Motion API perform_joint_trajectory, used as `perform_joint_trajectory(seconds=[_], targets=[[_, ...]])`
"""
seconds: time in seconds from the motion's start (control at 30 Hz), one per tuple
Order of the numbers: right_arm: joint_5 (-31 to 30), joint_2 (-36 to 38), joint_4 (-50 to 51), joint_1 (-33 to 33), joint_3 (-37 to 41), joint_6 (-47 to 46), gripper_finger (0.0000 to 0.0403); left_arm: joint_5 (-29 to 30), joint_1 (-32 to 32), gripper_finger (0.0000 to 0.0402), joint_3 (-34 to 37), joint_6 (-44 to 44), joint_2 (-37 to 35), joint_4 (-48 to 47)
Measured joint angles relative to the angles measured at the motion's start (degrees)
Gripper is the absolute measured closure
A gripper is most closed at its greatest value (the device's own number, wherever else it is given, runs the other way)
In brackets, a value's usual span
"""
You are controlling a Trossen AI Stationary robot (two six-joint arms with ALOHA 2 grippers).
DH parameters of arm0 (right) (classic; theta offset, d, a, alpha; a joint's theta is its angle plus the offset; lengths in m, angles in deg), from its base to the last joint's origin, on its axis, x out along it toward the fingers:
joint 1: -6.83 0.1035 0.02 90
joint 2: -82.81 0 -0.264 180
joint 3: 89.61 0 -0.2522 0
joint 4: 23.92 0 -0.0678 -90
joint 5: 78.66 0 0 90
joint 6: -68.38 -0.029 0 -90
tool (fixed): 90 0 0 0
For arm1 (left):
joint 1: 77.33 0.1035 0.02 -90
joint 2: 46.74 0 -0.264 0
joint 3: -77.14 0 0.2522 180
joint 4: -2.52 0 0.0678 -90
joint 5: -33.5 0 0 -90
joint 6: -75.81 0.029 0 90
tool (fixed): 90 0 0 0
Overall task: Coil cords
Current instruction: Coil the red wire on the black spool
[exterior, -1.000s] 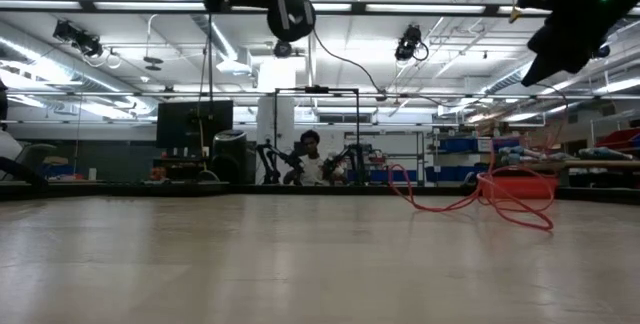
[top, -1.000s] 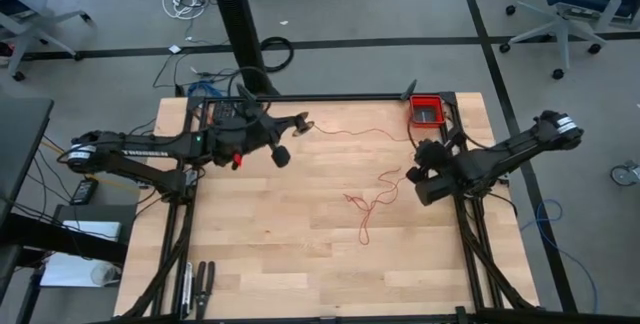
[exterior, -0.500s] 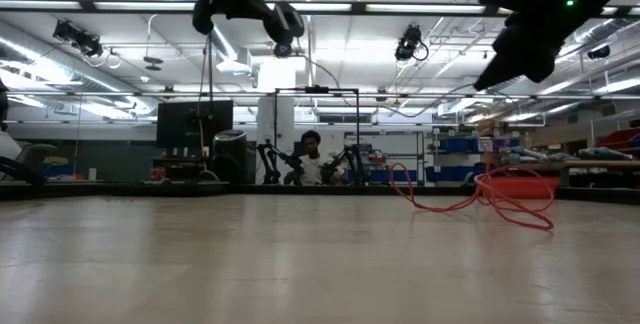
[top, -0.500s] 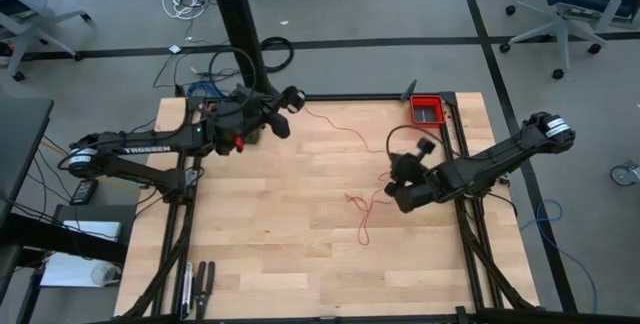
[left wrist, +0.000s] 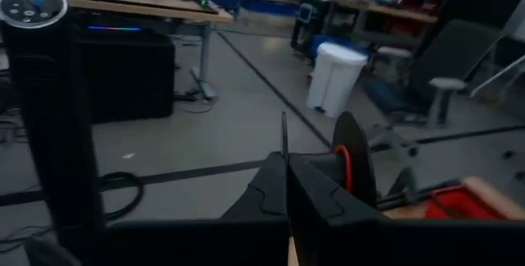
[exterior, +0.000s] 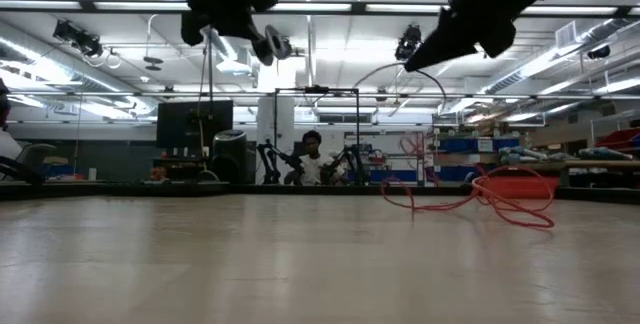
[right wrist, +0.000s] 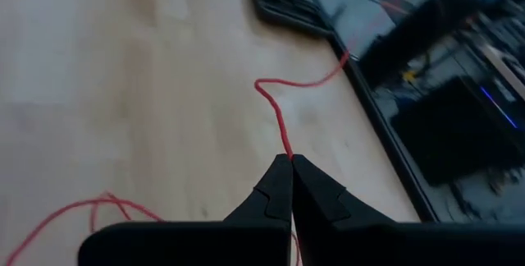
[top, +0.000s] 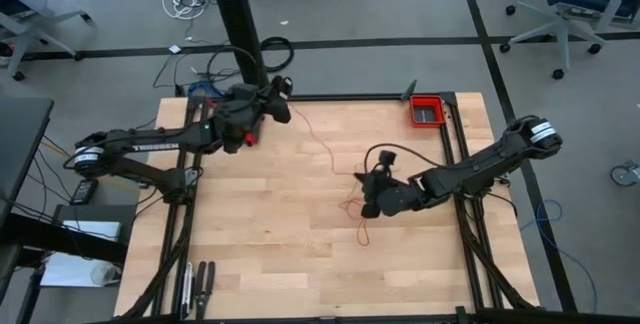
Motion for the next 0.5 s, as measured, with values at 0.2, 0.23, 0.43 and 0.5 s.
perform_joint_trajectory(seconds=[0.2, 0.23, 0.43, 0.5], targets=[[4.6, -3.5, -0.5, 2.5, -5.8, 5.3, 0.0403, 1.4, 0.9, 0.0401, 0.0, 1.4, 5.5, 0.0], [4.9, -3.9, -0.5, 2.9, -6.7, 6.1, 0.0403, 1.6, 1.1, 0.0401, 0.0, 1.5, 6.2, 0.1], [5.2, -3.9, -1.4, 5.4, -9.6, 9.3, 0.0403, -0.1, 2.2, 0.0401, 0.0, -4.0, 8.0, 0.3], [5.2, -3.8, -1.7, 5.6, -10.3, 10.2, 0.0403, -2.4, 2.5, 0.0401, 0.0, -6.4, 7.9, 0.9]])
